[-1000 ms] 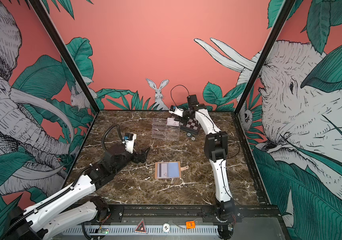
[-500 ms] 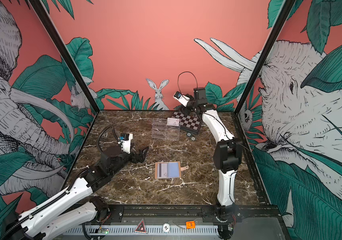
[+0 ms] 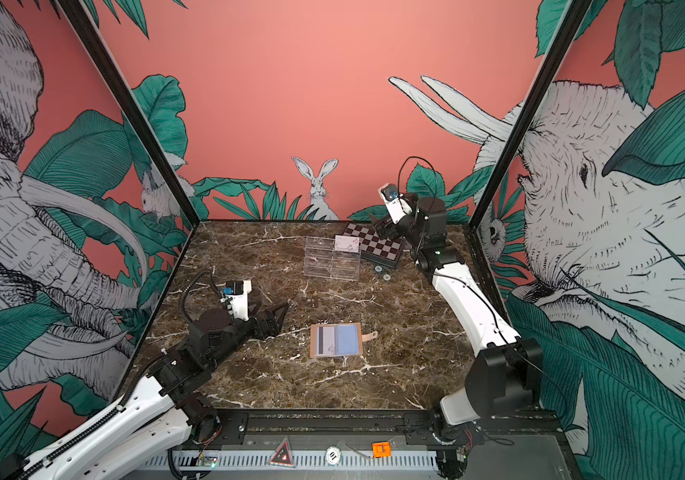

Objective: Take the credit cards out of the card holder

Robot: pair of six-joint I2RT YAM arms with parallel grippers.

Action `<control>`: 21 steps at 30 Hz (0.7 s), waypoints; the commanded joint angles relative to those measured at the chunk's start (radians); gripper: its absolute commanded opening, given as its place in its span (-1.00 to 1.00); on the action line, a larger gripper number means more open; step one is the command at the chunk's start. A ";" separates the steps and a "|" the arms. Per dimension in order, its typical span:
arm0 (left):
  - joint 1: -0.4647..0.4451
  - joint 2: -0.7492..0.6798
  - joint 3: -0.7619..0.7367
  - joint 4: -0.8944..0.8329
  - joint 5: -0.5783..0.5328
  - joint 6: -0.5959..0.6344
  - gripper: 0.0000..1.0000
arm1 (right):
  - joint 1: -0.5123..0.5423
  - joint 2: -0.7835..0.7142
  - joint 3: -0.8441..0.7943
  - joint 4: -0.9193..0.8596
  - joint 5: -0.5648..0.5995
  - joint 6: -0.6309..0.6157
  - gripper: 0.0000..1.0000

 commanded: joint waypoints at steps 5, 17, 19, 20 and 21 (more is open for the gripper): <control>0.005 -0.037 -0.054 -0.018 0.042 -0.105 0.98 | -0.019 -0.199 -0.157 0.011 0.161 0.260 0.96; 0.005 0.055 -0.091 0.048 0.183 -0.264 0.98 | -0.099 -0.429 -0.208 -0.335 0.117 0.552 0.96; 0.005 0.093 -0.090 0.066 0.229 -0.280 0.98 | -0.109 -0.448 -0.215 -0.366 0.089 0.585 0.96; 0.005 0.117 -0.085 0.070 0.261 -0.291 0.98 | -0.113 -0.456 -0.219 -0.384 0.069 0.604 0.96; 0.005 0.148 -0.078 0.071 0.289 -0.307 0.98 | -0.118 -0.462 -0.222 -0.403 0.047 0.624 0.96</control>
